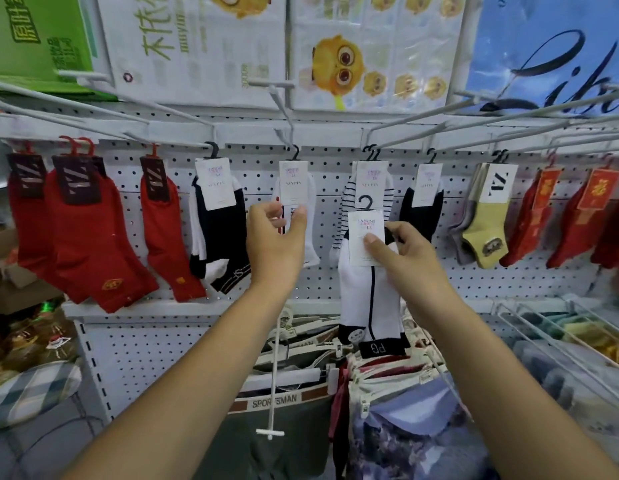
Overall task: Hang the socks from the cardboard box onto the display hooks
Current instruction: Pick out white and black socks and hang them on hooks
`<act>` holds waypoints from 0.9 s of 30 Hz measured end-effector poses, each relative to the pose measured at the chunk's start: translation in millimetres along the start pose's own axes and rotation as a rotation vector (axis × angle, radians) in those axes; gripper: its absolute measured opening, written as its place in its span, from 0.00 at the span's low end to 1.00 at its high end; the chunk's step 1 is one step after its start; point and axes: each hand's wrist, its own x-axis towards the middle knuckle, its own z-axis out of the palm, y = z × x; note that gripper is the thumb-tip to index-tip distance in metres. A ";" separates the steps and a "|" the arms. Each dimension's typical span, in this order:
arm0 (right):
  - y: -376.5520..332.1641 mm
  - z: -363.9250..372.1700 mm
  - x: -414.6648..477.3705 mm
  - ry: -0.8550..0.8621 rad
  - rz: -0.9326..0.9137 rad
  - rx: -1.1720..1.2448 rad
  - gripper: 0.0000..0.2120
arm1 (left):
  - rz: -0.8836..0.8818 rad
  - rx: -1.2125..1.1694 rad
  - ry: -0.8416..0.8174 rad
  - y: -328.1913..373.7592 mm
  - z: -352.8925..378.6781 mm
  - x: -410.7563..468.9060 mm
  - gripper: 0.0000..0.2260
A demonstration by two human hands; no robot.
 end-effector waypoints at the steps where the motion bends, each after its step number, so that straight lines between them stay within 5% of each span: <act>1: 0.2 -3.4 1.7 -0.013 -0.006 -0.008 0.14 | -0.006 -0.016 0.007 5.0 2.8 -0.9 0.16; 6: 0.4 -12.7 14.4 -0.068 -0.046 0.010 0.06 | 0.091 -0.041 0.047 26.6 3.9 3.5 0.14; 16: -4.4 -3.1 33.0 -0.202 -0.013 0.116 0.07 | 0.305 -0.033 -0.023 52.8 -30.0 17.3 0.12; 27: 3.6 16.8 25.3 -0.438 0.094 0.185 0.12 | -0.059 0.063 -0.059 7.5 -47.3 -43.6 0.10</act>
